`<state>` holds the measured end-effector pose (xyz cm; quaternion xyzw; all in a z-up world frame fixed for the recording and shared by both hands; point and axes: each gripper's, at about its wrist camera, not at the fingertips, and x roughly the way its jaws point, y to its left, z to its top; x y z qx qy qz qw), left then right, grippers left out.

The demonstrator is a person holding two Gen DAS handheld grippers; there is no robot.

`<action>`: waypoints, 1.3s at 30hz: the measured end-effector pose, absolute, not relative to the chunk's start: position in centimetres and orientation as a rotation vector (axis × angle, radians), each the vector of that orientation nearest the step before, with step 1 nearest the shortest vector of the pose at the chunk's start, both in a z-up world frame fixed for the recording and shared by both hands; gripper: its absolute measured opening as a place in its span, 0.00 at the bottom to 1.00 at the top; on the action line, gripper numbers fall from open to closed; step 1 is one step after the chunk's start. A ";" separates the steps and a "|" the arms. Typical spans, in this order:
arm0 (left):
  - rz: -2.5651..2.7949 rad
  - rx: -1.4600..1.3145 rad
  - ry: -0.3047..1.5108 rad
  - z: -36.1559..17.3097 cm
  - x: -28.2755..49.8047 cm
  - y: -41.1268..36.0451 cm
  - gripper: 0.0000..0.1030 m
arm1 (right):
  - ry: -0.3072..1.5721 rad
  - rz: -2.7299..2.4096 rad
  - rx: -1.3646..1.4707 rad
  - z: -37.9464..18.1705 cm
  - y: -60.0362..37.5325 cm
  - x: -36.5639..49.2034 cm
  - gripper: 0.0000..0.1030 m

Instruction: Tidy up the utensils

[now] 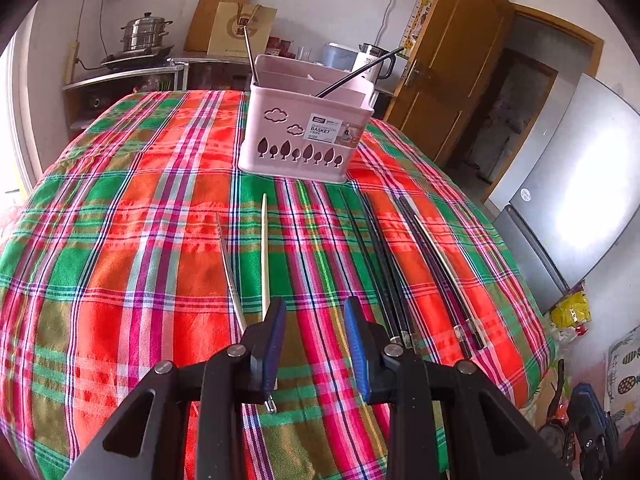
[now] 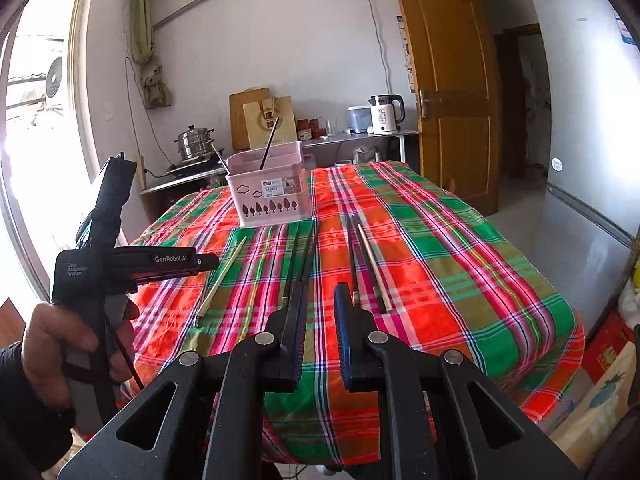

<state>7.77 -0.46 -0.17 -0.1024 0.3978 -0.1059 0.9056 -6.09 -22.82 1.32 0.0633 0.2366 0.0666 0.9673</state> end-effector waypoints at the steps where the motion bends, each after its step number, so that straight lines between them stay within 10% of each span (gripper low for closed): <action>1: -0.223 -0.207 0.821 -0.1 7.8 -0.6 0.29 | 0.479 0.136 0.127 1.3 -22.7 -6.0 0.14; 39: -0.033 -0.384 0.555 0.8 -1.1 14.6 0.41 | 0.602 0.352 -0.118 2.3 -10.1 6.9 0.14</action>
